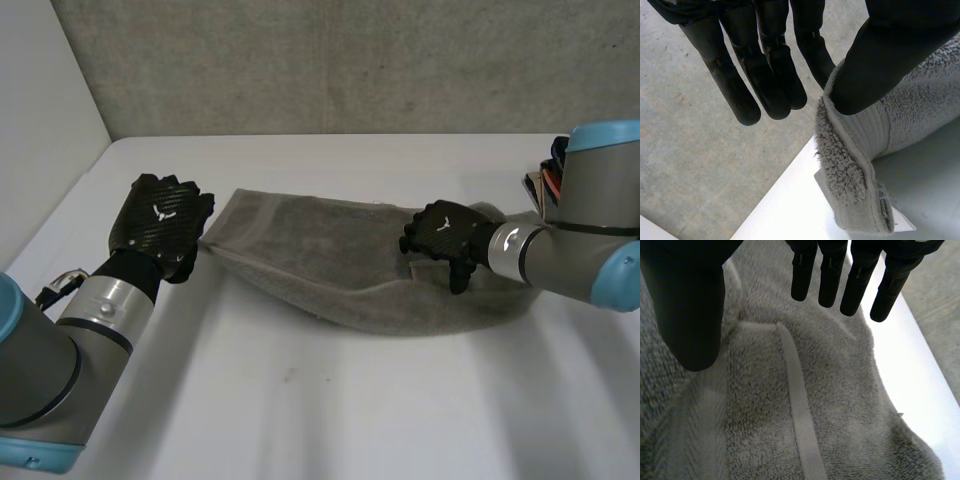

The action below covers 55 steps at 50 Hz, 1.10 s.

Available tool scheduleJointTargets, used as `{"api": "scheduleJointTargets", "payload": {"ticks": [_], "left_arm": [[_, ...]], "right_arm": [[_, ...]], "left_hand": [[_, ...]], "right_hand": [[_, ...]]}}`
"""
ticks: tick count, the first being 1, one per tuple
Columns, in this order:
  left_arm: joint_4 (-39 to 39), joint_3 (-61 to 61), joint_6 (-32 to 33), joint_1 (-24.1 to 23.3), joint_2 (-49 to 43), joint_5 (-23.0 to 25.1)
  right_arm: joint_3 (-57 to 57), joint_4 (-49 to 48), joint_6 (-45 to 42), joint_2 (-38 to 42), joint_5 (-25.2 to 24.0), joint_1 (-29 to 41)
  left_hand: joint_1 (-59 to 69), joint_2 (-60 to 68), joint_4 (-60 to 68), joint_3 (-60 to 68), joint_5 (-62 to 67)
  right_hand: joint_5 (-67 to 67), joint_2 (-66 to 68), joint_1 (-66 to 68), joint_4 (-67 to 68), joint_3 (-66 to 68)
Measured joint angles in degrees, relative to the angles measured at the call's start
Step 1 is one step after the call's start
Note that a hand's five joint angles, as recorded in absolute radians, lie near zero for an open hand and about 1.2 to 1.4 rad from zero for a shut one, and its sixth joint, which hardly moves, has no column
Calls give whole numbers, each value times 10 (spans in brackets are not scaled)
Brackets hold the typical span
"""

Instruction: Fold the laundry.

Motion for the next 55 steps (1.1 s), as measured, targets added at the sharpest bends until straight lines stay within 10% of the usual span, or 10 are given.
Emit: {"api": "scheduleJointTargets", "payload": {"ticks": [9, 17, 26, 33, 55], "left_arm": [[0, 3, 0, 0, -1, 11], [0, 5, 0, 1, -1, 11], [0, 12, 0, 6, 14, 10], [-1, 16, -4, 6, 27, 9], [-1, 17, -20, 1, 25, 10]], "right_arm": [[-16, -33, -27, 42, 4, 0], [-14, -68, -23, 44, 12, 0], [1, -76, 4, -2, 43, -4], [31, -77, 20, -34, 26, -8], [-25, -85, -24, 57, -48, -7]], "left_hand": [[0, 0, 0, 0, 0], [0, 0, 0, 0, 0], [0, 0, 0, 0, 0], [0, 0, 0, 0, 0], [0, 0, 0, 0, 0]], "right_hand": [[30, 66, 36, 32, 33], [408, 453, 403, 423, 424], [408, 453, 403, 429, 427], [47, 96, 68, 64, 70], [47, 95, 67, 58, 64]]}}
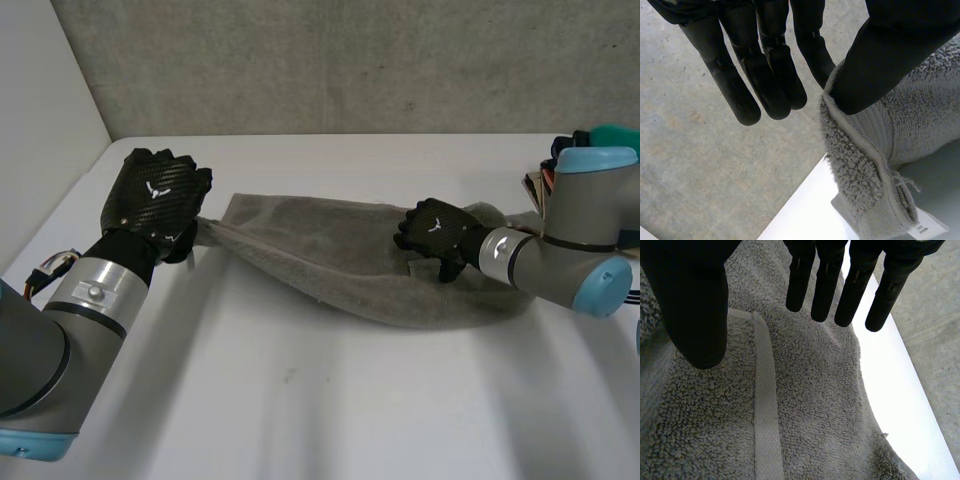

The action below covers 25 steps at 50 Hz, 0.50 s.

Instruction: Fold the laundry.

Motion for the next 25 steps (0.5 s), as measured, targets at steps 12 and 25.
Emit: {"api": "scheduleJointTargets", "payload": {"ticks": [12, 25], "left_arm": [[0, -1, 0, 2, -1, 0], [0, -1, 0, 3, -1, 0]], "right_arm": [[-4, 3, -6, 14, 3, 0], [15, 3, -6, 8, 7, 0]], "left_hand": [[0, 0, 0, 0, 0], [0, 0, 0, 0, 0]], "right_hand": [[135, 131, 129, 131, 129], [220, 211, 197, 217, 214]]}}
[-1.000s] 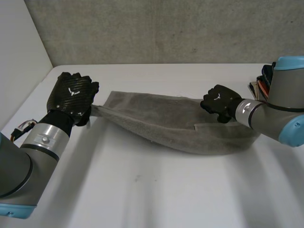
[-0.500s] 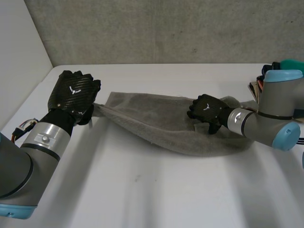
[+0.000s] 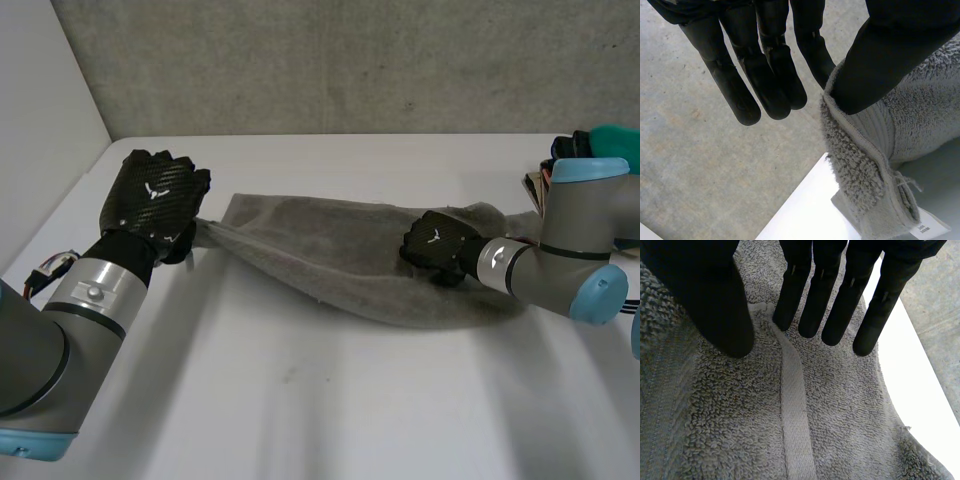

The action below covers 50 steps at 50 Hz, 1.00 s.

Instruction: Fold the laundry.

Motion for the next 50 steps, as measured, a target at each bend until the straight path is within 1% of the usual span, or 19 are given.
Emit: {"api": "scheduleJointTargets", "payload": {"ticks": [1, 3, 5, 8, 21, 24, 25, 27, 29, 32, 36, 39, 40, 41, 42, 46, 50], "left_arm": [[0, 0, 0, 0, 0, 0], [0, 0, 0, 1, 0, 0], [0, 1, 0, 1, 1, 0], [0, 1, 0, 1, 1, 0], [0, -1, 0, -2, 2, 0], [0, -1, 0, -2, 2, 0], [0, -1, 0, -2, 2, 0], [0, -1, 0, -1, 2, -1], [0, 0, 0, -1, 2, -1], [0, 1, 0, 0, 3, -1], [-1, 3, 1, 3, 11, -1], [-2, 5, 1, 9, 25, -1], [-3, 5, 1, 12, 31, -1], [-3, 6, 1, 13, 33, -1], [-7, 7, 1, 20, 44, -1], [-20, 10, 0, 39, 70, 0], [-59, 22, -1, 67, 103, 7]], "right_arm": [[4, -1, 0, -3, 2, 0], [8, -3, -2, -7, 4, 0], [12, -4, -5, -11, 7, 0], [18, -5, -9, -16, 14, 0], [28, -12, -16, -14, 26, 1], [28, -17, -16, -11, 26, 1], [28, -20, -16, -11, 26, 1], [27, -27, -15, -12, 26, 1], [26, -34, -11, -16, 28, 1], [29, -44, 0, -32, 35, 2], [50, -51, 30, -71, 47, -1], [80, -52, 54, -112, 55, -12], [98, -52, 65, -137, 57, -21], [102, -52, 67, -143, 58, -24], [125, -51, 77, -177, 60, -41], [169, -48, 92, -255, 66, -84], [205, -33, 110, -347, 77, -142]], "left_hand": [[0, 0, 0, 0, 0], [0, 0, 0, 0, 0], [0, 0, 0, 0, 0], [0, 0, 0, 0, 0], [0, 0, 0, 0, 0], [0, 0, 0, 0, 0], [0, 0, 0, 0, 0], [0, 0, 0, 0, 0], [0, 0, 0, 0, 0], [0, 0, 0, 0, 0], [0, 0, 0, 0, 0], [0, 0, 0, 0, 0], [0, 0, 0, 0, 0], [0, 0, 0, 0, 0], [0, 0, 0, 0, 0], [0, 0, 0, 0, 0], [0, 0, 0, 0, 0]], "right_hand": [[-61, -66, -54, -61, -61], [-130, -132, -114, -127, -131], [-180, -172, -157, -176, -174], [-212, -204, -187, -205, -204], [-223, -211, -196, -219, -215], [-118, -113, -104, -119, -117], [-34, -13, -29, -29, -20], [96, 110, 84, 102, 102], [135, 143, 116, 144, 142], [141, 143, 116, 153, 147], [143, 143, 116, 154, 147], [145, 143, 116, 154, 147], [145, 143, 116, 155, 147], [145, 143, 116, 155, 147], [146, 143, 116, 155, 147], [149, 143, 125, 155, 149], [149, 143, 125, 155, 150]]}}
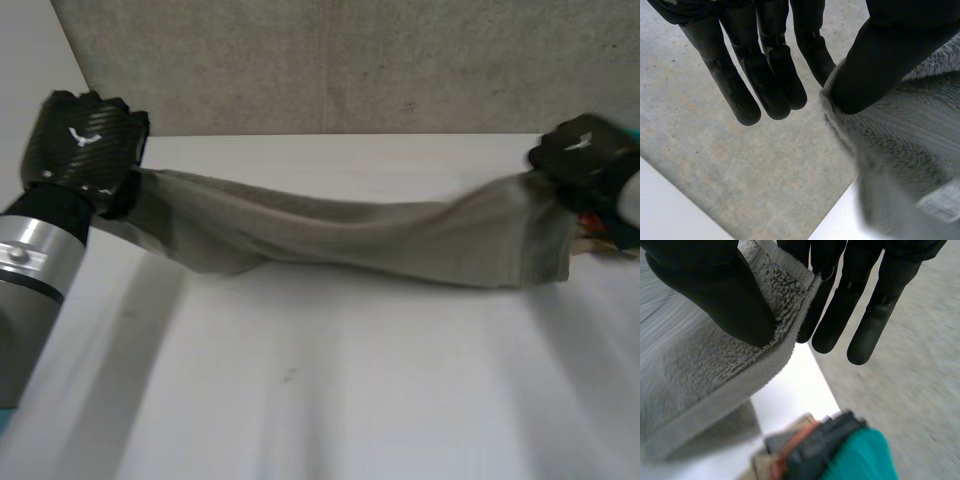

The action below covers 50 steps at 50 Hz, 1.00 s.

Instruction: Fold the laundry.

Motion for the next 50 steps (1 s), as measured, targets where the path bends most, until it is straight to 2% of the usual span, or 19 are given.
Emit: {"api": "scheduleJointTargets", "payload": {"ticks": [8, 16, 21, 25, 28, 32, 35, 37, 43, 47, 50], "left_arm": [[-123, 31, -14, 29, 40, 28], [-200, 46, -15, 39, 40, 58], [-206, 70, -9, 48, -39, 70], [-203, 143, 9, 48, -139, 70], [-200, 220, 24, 43, -202, 67], [-176, 372, 40, 24, -278, 63], [-127, 463, 40, 14, -308, 56], [-51, 525, 27, 9, -322, 44], [115, 554, -42, 8, -323, 7], [159, 529, -81, 12, -317, -10], [154, 491, -94, 17, -311, -15]], "right_arm": [[7, 83, 35, -87, 2, -52], [8, 189, 13, -99, 2, -55], [-10, 219, -29, -51, 24, -43], [-70, 200, -20, 15, 60, -10], [-127, 156, 15, 55, 87, 18], [-223, 21, 103, 99, 135, 52], [-258, -87, 156, 108, 161, 61], [-272, -219, 207, 106, 183, 65], [-249, -412, 264, 89, 201, 66], [-224, -462, 273, 84, 200, 67], [-206, -460, 272, 87, 192, 68]], "left_hand": [[0, 0, 0, 0, 0], [0, 0, 0, 0, 0], [0, 0, 0, 0, 0], [0, 0, 0, 0, 0], [0, 0, 0, 0, 0], [0, 1, 0, 0, 0], [0, 1, 1, 0, 0], [0, 1, 1, 0, 0], [0, 1, 1, 0, 0], [0, 1, 1, 0, 0], [0, 1, 1, 0, 0]], "right_hand": [[0, 0, 0, 0, 0], [1, 0, 0, 0, 0], [1, 0, 0, 0, 0], [1, 0, 0, 0, 0], [1, 0, 0, 0, 0], [1, 0, 0, 0, 0], [1, 0, 0, 0, 0], [1, 0, 0, 0, 1], [1, 0, 0, 0, 1], [1, 0, 0, 0, 2], [1, 0, 0, 0, 2]]}}
